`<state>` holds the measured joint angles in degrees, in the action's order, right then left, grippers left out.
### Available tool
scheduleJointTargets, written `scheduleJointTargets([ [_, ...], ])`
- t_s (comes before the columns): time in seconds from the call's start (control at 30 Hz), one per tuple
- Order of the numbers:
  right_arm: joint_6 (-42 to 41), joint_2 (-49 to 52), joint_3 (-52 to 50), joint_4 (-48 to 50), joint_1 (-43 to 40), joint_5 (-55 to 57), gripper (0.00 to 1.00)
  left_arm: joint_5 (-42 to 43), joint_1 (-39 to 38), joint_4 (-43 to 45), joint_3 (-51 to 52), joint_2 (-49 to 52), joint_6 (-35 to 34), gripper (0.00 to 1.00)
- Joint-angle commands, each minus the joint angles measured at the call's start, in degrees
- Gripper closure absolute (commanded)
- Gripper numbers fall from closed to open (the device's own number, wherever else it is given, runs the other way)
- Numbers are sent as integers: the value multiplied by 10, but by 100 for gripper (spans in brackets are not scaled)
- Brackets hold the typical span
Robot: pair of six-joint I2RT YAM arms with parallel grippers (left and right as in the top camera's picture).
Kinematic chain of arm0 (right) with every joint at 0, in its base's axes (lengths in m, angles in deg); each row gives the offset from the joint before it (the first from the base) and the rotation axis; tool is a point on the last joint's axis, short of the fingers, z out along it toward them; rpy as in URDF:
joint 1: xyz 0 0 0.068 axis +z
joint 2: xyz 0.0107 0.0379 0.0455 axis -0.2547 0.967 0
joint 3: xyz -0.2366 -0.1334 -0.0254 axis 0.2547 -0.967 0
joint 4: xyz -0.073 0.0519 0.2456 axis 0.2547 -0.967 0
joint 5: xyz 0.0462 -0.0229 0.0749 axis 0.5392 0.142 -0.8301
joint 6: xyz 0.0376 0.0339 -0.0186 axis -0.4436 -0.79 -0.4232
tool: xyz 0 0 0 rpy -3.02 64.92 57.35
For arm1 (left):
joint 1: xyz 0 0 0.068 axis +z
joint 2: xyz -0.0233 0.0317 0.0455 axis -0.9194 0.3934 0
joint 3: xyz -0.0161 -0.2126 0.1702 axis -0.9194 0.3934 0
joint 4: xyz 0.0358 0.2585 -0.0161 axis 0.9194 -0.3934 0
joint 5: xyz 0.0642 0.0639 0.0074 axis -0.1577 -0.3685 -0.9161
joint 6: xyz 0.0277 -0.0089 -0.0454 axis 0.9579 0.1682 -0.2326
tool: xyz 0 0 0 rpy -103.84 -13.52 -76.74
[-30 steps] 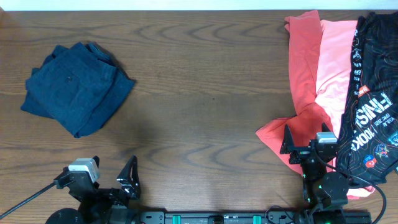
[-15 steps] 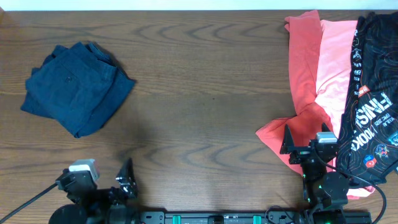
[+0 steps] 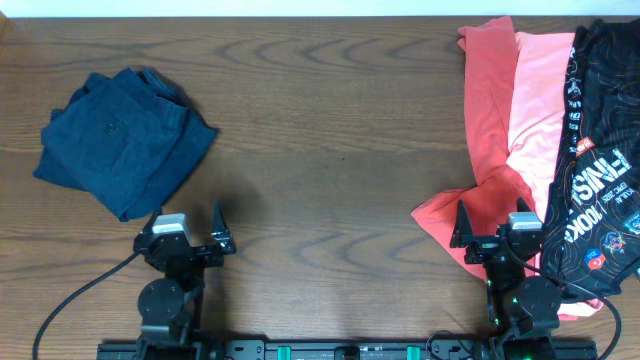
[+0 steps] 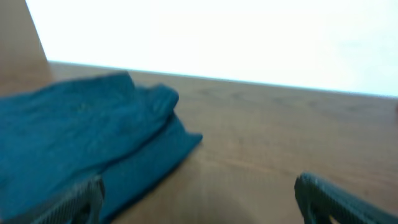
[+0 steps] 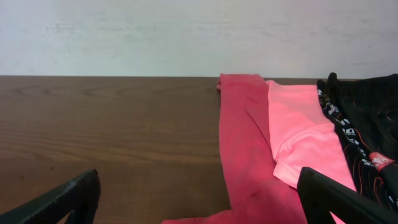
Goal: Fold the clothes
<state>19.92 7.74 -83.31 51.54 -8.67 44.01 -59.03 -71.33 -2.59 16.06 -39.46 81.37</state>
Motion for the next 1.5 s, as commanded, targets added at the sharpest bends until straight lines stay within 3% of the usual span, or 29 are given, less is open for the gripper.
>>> scheduleJointTargets([
  [0.0, 9, -3, -2, -1, -5, -2, 1, -1, 4, 38, 43, -6, 14, 2],
  [1.47, 9, -3, -2, -1, -5, -2, 1, 10, 3, 50, 64, -5, 14, 2],
])
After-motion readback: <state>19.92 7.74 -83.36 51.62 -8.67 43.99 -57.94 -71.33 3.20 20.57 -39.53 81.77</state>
